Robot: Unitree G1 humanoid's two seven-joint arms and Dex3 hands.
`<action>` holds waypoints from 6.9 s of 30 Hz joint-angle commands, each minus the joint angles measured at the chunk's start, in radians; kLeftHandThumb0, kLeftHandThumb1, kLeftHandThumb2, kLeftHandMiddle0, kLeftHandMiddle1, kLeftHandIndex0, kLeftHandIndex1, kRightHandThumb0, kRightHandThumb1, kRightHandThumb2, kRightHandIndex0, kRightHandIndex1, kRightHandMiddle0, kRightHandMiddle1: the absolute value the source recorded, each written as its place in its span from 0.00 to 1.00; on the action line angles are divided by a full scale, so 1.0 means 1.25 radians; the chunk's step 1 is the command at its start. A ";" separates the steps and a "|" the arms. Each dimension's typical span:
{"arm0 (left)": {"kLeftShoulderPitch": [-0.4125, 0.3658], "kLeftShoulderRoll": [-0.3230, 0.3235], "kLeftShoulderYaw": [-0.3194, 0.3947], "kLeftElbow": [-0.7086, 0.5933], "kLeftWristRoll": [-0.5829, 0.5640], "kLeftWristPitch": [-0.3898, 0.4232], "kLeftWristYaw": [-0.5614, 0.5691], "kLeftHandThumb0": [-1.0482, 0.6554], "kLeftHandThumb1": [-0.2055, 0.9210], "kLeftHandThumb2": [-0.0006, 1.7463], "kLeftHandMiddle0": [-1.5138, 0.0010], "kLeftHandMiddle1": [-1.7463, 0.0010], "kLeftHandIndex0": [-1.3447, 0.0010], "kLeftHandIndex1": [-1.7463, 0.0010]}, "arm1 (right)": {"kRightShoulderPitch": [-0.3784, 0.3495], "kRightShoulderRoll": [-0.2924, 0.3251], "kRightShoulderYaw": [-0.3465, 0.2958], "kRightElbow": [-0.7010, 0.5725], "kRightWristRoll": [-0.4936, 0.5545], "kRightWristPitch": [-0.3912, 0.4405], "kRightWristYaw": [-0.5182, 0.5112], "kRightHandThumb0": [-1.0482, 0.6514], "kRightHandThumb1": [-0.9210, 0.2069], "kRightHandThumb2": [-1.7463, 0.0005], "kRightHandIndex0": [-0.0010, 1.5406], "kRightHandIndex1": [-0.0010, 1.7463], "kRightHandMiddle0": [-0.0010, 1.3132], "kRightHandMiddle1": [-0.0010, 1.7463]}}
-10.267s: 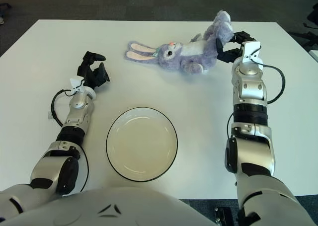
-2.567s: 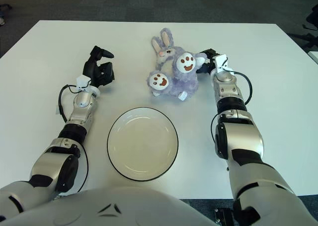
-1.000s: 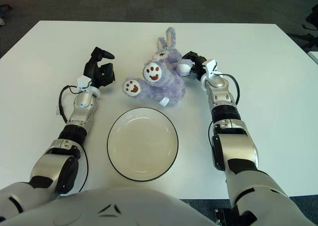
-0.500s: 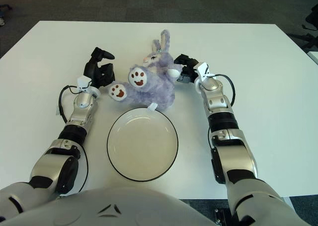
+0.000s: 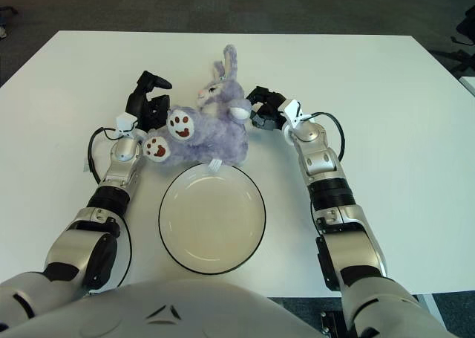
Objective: Put the doll into the plate.
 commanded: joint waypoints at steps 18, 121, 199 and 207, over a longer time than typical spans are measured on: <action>0.045 -0.002 -0.004 0.031 0.003 0.011 -0.004 0.40 0.83 0.45 0.26 0.00 0.78 0.00 | 0.033 -0.006 0.029 0.012 -0.032 0.018 0.002 0.57 0.00 0.76 0.15 0.83 0.21 0.93; -0.456 0.321 -0.643 0.333 0.956 -0.007 1.019 0.14 0.95 0.22 0.92 1.00 1.00 0.74 | 0.078 -0.011 -0.009 -0.147 0.048 0.196 0.084 0.61 0.34 0.41 0.23 1.00 0.27 0.98; -0.738 0.224 -0.866 0.461 0.943 -0.274 0.503 0.71 0.38 0.71 0.95 0.99 1.00 1.00 | 0.126 -0.041 -0.014 -0.322 0.081 0.363 0.092 0.61 0.12 0.57 0.13 1.00 0.14 0.99; -0.729 0.206 -0.834 0.456 0.905 -0.275 0.410 0.70 0.38 0.70 0.96 1.00 1.00 1.00 | 0.133 -0.048 -0.021 -0.319 0.105 0.346 0.115 0.61 0.13 0.57 0.13 1.00 0.14 0.99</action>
